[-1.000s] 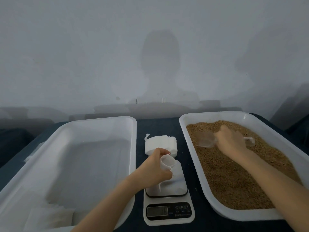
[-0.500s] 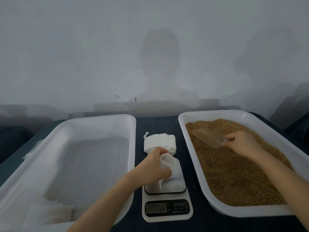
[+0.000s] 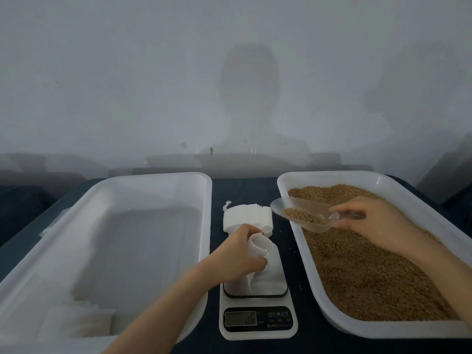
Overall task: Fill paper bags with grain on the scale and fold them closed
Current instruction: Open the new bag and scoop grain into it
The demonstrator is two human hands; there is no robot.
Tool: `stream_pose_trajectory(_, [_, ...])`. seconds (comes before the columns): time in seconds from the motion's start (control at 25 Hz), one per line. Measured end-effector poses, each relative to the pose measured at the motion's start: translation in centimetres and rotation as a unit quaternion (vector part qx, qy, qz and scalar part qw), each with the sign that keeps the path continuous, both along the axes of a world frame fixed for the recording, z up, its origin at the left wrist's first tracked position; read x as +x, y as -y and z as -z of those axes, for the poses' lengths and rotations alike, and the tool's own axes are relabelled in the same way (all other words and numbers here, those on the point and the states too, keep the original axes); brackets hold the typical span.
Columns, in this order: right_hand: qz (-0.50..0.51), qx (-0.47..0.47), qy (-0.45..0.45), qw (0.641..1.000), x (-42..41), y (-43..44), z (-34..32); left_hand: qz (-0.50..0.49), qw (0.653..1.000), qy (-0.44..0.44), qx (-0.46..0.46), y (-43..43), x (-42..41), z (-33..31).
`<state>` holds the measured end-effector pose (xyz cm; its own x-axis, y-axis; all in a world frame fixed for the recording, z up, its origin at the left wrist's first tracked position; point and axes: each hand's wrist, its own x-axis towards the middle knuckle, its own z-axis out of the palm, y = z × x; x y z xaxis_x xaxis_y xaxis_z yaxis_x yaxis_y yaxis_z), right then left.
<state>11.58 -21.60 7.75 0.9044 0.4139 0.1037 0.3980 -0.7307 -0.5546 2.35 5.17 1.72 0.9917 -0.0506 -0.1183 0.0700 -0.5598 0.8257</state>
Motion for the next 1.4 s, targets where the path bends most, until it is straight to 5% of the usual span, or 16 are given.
stream_pose_trajectory(0.4, [-0.083, -0.106, 0.068, 0.989, -0.9, -1.1, -1.8, -0.015, 1.0, 0.025, 0.002, 0.0, 0.2, 0.5])
stream_pose_trajectory(1.08, [-0.08, -0.219, 0.117, 0.965, -1.3, -3.6, -4.2, -0.018, 0.998, 0.054, -0.01, 0.2, 0.1, 0.1])
stream_pose_trajectory(1.4, [-0.127, -0.301, 0.196, 0.925, -1.9, -5.7, -6.2, -0.012, 0.998, 0.06, 0.016, 0.6, 0.2, -0.9])
